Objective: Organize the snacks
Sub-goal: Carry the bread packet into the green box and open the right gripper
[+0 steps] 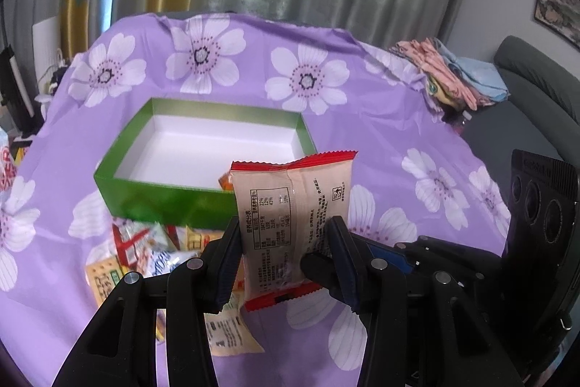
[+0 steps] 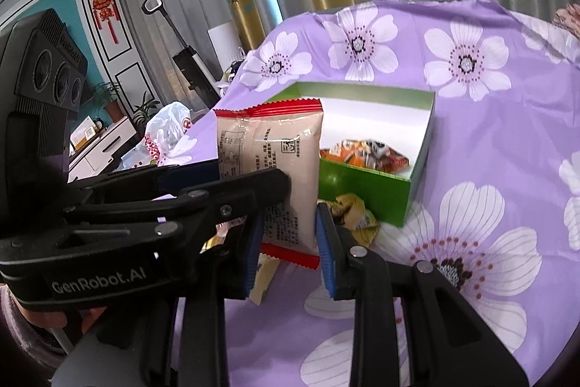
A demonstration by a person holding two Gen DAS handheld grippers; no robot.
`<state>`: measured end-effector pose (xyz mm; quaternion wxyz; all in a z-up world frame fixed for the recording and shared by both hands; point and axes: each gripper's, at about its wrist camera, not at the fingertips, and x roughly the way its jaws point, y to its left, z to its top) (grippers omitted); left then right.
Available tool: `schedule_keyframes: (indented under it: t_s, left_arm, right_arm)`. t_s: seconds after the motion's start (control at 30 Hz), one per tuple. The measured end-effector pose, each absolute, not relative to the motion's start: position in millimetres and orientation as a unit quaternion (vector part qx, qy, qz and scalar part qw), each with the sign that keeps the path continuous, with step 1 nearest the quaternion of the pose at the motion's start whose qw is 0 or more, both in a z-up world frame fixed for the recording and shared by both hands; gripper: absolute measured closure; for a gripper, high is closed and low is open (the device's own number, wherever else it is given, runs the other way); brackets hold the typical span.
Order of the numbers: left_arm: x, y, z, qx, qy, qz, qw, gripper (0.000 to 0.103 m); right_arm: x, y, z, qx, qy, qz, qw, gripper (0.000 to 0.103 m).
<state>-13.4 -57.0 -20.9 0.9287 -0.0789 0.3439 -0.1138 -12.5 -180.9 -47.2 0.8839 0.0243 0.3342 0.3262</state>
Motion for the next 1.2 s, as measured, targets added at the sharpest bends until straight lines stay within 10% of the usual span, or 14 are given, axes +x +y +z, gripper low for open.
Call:
schedule_keyframes:
  t_s: [1.2]
  left_arm:
    - [78, -18, -11, -0.08, 0.333, -0.104, 0.934, 0.056]
  right_arm:
    - [81, -140, -33, 0.011, 0.325, 0.323, 0.889, 0.074]
